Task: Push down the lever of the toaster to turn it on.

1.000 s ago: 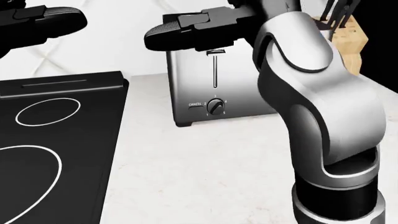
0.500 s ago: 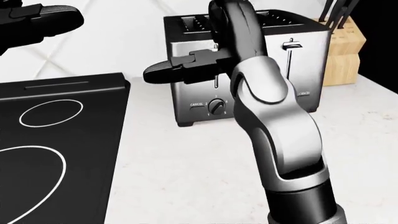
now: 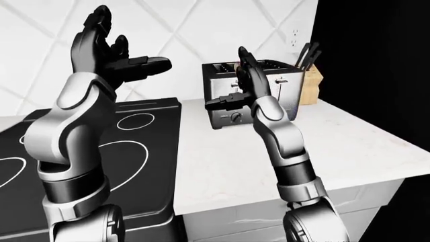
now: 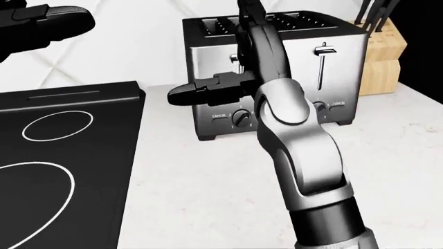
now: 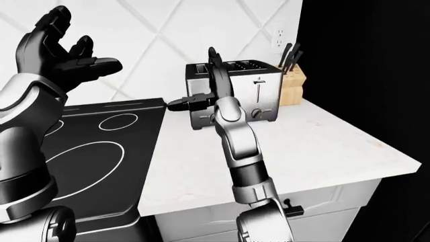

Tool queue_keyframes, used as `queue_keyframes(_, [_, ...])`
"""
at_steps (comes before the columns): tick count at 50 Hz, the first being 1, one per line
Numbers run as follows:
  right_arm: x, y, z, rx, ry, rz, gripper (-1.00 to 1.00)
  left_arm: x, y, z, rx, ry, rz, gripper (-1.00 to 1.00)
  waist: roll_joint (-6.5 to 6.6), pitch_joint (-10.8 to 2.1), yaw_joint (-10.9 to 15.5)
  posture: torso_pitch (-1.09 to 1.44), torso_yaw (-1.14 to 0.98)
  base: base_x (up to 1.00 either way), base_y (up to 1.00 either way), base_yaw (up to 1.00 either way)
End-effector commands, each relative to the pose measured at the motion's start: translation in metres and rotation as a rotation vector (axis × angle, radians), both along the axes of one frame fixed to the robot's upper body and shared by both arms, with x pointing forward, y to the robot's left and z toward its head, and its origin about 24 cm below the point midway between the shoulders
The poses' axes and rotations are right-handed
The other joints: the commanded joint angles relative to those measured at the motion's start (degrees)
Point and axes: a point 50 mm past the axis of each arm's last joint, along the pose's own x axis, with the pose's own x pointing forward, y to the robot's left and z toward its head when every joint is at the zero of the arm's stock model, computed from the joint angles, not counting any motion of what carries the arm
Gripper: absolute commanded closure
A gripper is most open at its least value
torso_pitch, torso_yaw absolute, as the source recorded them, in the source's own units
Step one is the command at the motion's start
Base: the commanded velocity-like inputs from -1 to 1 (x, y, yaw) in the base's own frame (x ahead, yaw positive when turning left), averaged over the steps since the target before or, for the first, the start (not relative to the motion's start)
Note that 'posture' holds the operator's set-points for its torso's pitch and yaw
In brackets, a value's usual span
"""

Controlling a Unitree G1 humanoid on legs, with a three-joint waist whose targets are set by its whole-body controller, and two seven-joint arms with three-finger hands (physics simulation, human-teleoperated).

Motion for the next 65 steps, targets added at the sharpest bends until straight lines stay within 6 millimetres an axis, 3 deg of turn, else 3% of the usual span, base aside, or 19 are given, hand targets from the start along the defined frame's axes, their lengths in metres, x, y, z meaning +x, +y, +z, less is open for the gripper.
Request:
queue_keyframes(1, [-0.001, 0.001, 0.025, 0.018, -0.108, 0.004, -1.00, -0.004, 0.001, 0.016, 0.001, -0.079, 0.005, -1.00, 0.20, -0.54, 0.01, -0.49, 0.00, 0.00, 0.00, 0.00])
queue_keyframes(45, [0.050, -0.006, 0.007, 0.015, 0.009, -0.056, -1.00, -0.006, 0.002, 0.020, -0.005, -0.088, 0.005, -1.00, 0.68, -0.59, -0.21, -0.49, 0.00, 0.00, 0.00, 0.00])
queue_keyframes(65, [0.058, -0.005, 0.016, -0.002, 0.039, -0.060, -1.00, -0.007, 0.002, 0.021, -0.006, -0.092, 0.003, -1.00, 0.82, -0.48, -0.18, -0.49, 0.00, 0.00, 0.00, 0.00])
